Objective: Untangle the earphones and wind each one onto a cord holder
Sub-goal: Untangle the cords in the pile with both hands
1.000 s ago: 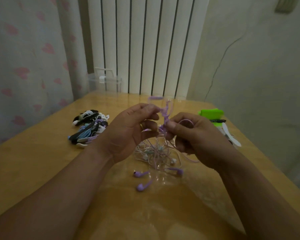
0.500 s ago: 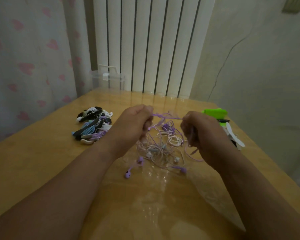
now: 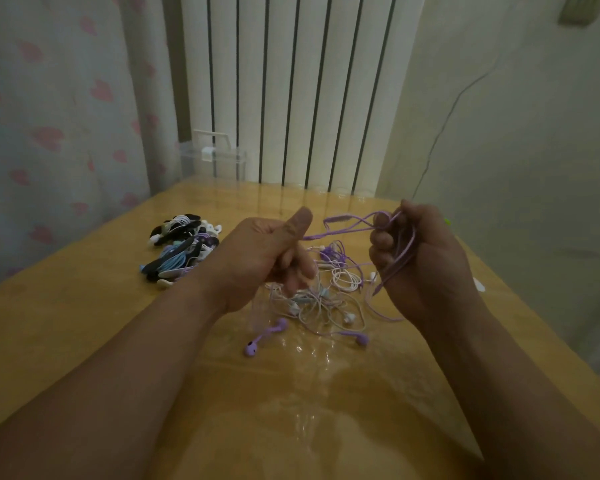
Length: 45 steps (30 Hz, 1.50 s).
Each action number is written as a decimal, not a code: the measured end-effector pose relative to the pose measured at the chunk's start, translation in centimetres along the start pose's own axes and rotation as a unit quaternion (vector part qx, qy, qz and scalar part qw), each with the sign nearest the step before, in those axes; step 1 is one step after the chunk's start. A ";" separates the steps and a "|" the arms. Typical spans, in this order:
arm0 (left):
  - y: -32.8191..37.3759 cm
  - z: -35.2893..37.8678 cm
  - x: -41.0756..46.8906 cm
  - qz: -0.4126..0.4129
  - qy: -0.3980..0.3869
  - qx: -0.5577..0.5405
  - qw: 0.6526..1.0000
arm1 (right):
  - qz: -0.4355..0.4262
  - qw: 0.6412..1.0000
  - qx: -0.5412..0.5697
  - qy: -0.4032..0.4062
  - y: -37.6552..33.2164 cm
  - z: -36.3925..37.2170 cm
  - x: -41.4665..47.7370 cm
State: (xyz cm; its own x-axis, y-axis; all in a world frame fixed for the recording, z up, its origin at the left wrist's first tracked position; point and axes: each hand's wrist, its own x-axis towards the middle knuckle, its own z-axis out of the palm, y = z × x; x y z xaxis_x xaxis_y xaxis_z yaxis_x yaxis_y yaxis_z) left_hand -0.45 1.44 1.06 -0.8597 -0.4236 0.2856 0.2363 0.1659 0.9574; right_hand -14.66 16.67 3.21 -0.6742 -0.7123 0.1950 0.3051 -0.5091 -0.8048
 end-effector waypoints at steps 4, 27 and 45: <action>-0.1 -1.2 -0.7 -0.073 -0.144 0.065 0.985 | -0.057 0.995 -0.080 0.010 -0.2 0.0 -0.1; -0.5 0.2 0.6 -0.003 0.035 -0.147 0.989 | -0.047 0.993 0.007 0.110 -0.5 -1.2 1.2; 0.0 -1.6 0.9 0.023 0.048 -0.351 0.935 | -0.057 0.931 -0.347 -0.098 -1.0 -1.6 -0.1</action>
State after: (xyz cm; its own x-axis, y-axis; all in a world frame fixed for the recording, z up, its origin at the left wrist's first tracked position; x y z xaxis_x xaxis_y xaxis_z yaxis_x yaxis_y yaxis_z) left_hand -0.50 -0.33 1.33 -0.8042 -0.5146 0.2975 0.5404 -0.4244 0.7265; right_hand -15.94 18.06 3.12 -0.5194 -0.7816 0.3453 -0.3156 -0.2001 -0.9276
